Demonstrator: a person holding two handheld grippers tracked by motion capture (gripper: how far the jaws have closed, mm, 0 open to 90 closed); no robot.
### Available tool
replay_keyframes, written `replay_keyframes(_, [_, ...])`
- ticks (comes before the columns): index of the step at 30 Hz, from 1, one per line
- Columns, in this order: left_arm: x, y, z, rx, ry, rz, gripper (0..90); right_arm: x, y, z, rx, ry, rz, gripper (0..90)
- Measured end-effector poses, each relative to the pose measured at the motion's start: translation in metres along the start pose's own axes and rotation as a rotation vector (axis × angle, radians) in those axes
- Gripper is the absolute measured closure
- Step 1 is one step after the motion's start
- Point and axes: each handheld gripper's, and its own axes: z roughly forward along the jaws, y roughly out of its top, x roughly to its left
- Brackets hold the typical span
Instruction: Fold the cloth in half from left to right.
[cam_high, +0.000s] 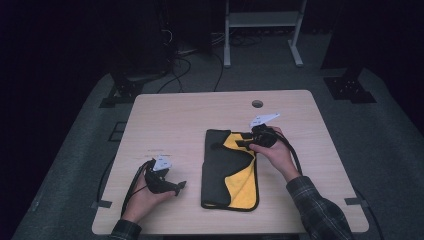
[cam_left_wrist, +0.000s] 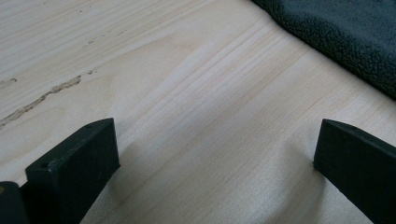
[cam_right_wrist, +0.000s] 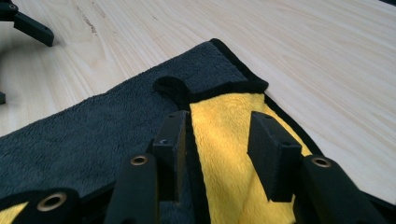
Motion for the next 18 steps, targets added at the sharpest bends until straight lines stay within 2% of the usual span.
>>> replay_keyframes(10, [0.0,0.0,0.0,0.0,0.0,0.0,0.0,0.008,0.008,0.025,0.029,0.026,-0.028,56.9])
replay_keyframes(18, [0.0,0.0,0.0,0.002,0.0,0.0,0.0,0.014,0.009,0.051,0.062,0.042,-0.047,62.0])
